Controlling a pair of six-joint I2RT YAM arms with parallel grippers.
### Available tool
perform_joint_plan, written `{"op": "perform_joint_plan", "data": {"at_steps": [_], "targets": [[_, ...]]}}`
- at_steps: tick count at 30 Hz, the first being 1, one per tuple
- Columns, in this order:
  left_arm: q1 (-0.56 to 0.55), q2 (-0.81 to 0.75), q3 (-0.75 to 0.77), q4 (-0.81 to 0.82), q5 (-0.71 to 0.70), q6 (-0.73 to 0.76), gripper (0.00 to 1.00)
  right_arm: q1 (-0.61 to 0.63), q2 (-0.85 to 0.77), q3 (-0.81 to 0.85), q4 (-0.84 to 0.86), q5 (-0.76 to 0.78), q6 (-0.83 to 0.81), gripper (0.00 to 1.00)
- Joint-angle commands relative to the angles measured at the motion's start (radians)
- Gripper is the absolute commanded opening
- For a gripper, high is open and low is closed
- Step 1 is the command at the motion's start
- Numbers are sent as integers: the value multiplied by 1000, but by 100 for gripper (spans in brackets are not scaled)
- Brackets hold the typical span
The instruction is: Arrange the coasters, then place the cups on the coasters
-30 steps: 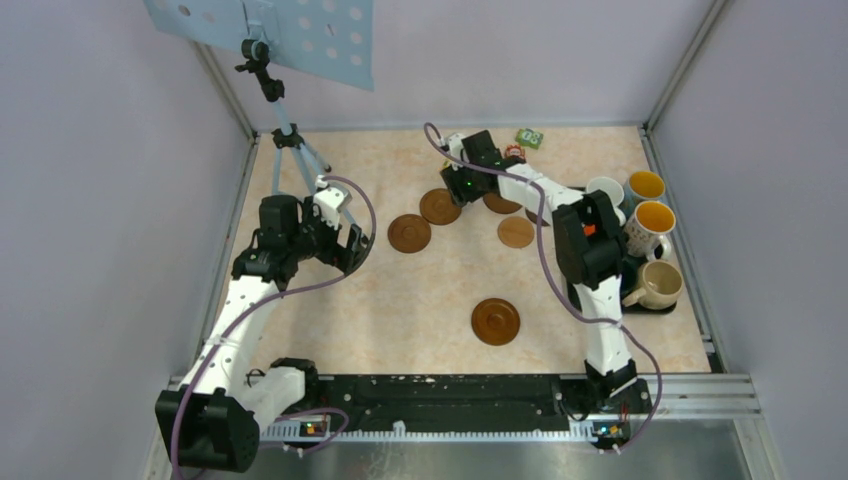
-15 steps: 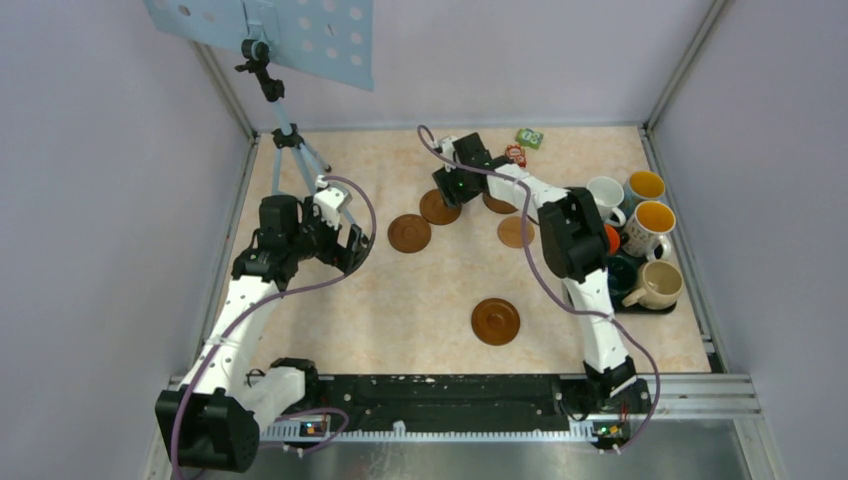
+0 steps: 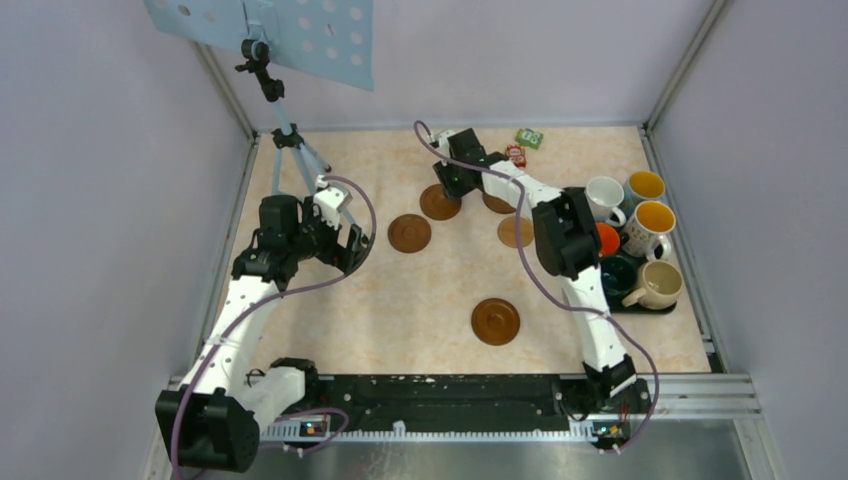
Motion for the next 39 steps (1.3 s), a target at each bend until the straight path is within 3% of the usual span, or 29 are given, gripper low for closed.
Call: {"op": "perform_joint_plan", "data": {"at_steps": [1, 8, 11, 16, 21, 30, 39], "targets": [[5, -12, -3, 31, 14, 4, 99, -13, 54, 62, -14, 61, -8, 33], [5, -12, -6, 31, 13, 4, 99, -30, 76, 100, -27, 57, -2, 33], [5, -11, -5, 33, 14, 4, 99, -34, 53, 102, -28, 31, 0, 40], [5, -16, -6, 31, 17, 4, 99, -35, -68, 67, -24, -55, 5, 52], [5, -22, -6, 31, 20, 4, 99, -52, -218, -27, -33, -91, -3, 55], [5, -35, -6, 30, 27, 4, 99, -218, -386, -264, -34, -44, -14, 34], [5, -35, -4, 30, 26, 4, 99, -321, -349, -302, -1, 69, -70, 22]]}}
